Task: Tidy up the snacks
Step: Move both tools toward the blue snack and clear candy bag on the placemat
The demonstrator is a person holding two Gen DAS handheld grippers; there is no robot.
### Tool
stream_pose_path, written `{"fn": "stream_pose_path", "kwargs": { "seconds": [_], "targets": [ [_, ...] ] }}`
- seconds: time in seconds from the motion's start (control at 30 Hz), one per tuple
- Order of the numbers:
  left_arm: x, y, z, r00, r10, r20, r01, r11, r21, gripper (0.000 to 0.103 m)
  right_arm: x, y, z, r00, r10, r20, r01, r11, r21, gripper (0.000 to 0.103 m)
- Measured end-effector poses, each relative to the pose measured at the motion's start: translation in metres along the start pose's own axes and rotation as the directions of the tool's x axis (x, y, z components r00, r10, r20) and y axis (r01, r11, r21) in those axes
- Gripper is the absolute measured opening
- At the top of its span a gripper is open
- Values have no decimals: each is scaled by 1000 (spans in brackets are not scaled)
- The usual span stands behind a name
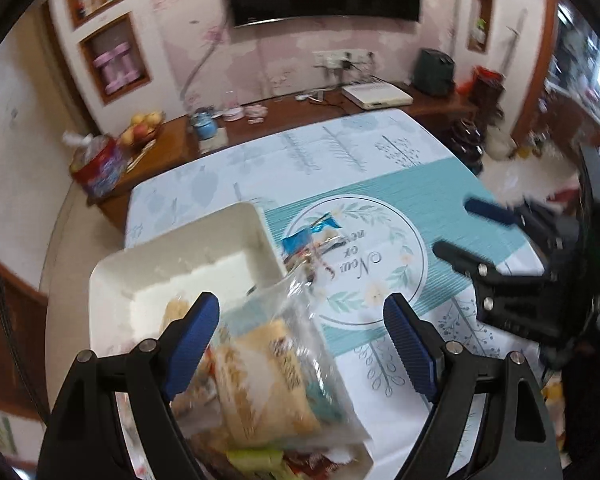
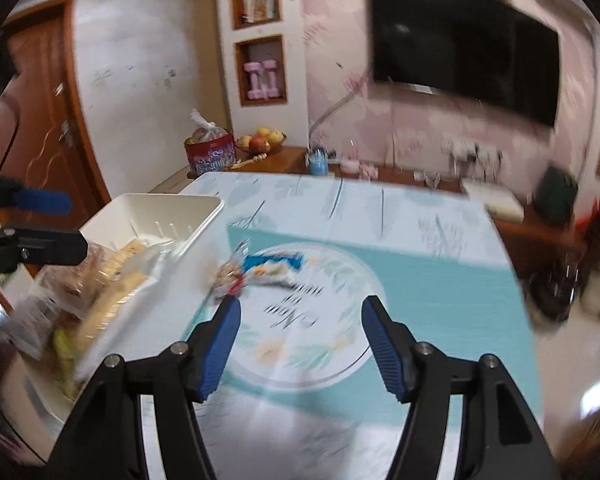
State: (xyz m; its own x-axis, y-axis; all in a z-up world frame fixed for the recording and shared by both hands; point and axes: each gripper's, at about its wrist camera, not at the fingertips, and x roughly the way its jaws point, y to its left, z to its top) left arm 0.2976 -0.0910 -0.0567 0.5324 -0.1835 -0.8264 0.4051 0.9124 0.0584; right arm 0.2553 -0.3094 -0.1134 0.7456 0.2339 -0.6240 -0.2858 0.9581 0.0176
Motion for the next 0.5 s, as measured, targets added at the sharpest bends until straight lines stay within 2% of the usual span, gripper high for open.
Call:
{"fn": "stream_pose_path", "kwargs": {
  "seconds": [0.13, 0.23, 0.37, 0.5],
  "targets": [
    [14, -10, 16, 1000, -6, 27, 3, 991, 134, 83, 13, -17, 10, 999, 41, 22, -39, 993, -110, 63],
    [24, -20, 25, 999, -6, 47, -6, 967, 253, 83, 25, -23, 14, 998, 55, 6, -52, 975, -217, 63],
    [40, -36, 31, 998, -22, 67, -9, 903, 430, 83, 41, -27, 10, 992, 126, 5, -117, 936, -332, 63],
    [54, -48, 31, 997, -68, 27, 42, 833, 551, 83, 59, -28, 4, 983, 184, 11, -163, 894, -416, 63]
  ]
}}
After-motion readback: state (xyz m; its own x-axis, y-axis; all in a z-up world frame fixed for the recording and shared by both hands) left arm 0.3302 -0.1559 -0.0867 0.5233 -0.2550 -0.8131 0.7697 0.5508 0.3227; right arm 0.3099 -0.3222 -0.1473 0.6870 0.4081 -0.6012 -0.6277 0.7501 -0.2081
